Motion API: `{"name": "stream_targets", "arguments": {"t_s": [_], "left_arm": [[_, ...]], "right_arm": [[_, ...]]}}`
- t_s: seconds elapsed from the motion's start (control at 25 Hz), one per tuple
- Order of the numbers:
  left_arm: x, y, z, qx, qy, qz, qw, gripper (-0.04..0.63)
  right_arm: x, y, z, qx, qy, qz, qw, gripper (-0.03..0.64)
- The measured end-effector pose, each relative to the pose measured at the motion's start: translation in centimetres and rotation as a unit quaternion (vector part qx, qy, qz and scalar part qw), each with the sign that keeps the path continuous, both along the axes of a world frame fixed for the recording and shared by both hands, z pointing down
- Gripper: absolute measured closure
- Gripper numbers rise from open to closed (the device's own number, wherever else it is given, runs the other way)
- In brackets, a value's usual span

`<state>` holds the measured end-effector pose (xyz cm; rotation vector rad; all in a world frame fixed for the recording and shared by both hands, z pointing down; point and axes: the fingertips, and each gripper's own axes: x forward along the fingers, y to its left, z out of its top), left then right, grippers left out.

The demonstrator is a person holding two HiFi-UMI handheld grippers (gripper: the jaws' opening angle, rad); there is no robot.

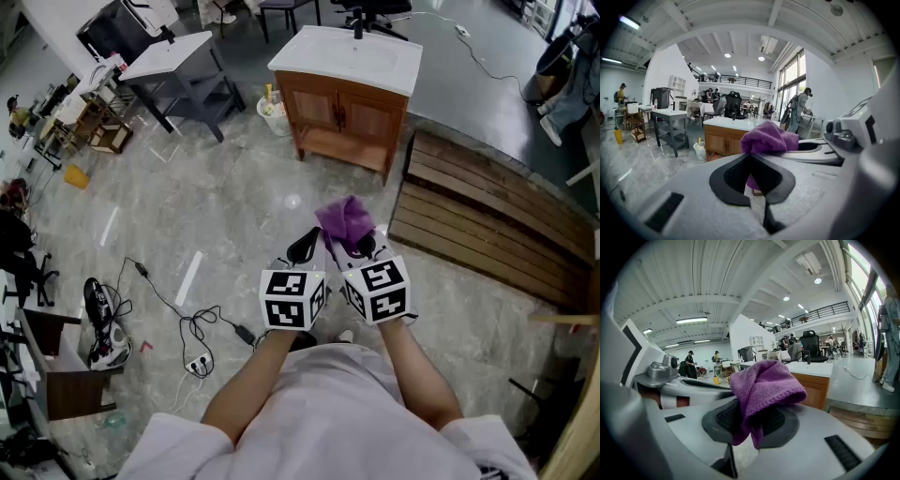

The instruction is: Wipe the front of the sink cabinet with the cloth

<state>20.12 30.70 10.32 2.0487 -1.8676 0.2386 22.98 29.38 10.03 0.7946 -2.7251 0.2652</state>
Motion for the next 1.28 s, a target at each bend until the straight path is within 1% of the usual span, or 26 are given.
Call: {"name": "stream_targets", "arguments": {"t_s": [0.24, 0.56, 0.84, 1.04, 1.28], "left_arm": [[0.8, 0.0, 0.4, -0.012, 0.002, 0.006, 0.9999, 0.591], [0.5, -1.2, -0.3, -0.004, -0.003, 0.004, 1.0000, 0.591], [-2.4, -3.2, -0.5, 0.003, -0.003, -0.002, 1.0000, 0.591], [-5.3, -6.4, -0.7, 0.009, -0.002, 0.010, 0.9999, 0.591], [-9.2, -11.5, -0.6, 0.012, 0.010, 0.032, 0.9994, 0.591]], "right_arm": [[0.6, 0.1, 0.6, -0.012, 0.007, -0.002, 1.000, 0.545], [0.2, -1.1, 0.5, -0.021, -0.005, -0.007, 1.000, 0.545], [-2.4, -2.9, 0.5, -0.017, -0.004, -0.017, 1.000, 0.545], [-5.3, -5.7, 0.5, -0.012, 0.004, -0.010, 1.000, 0.545], [-9.4, -10.4, 0.3, 0.001, 0.017, 0.011, 1.000, 0.545]]}}
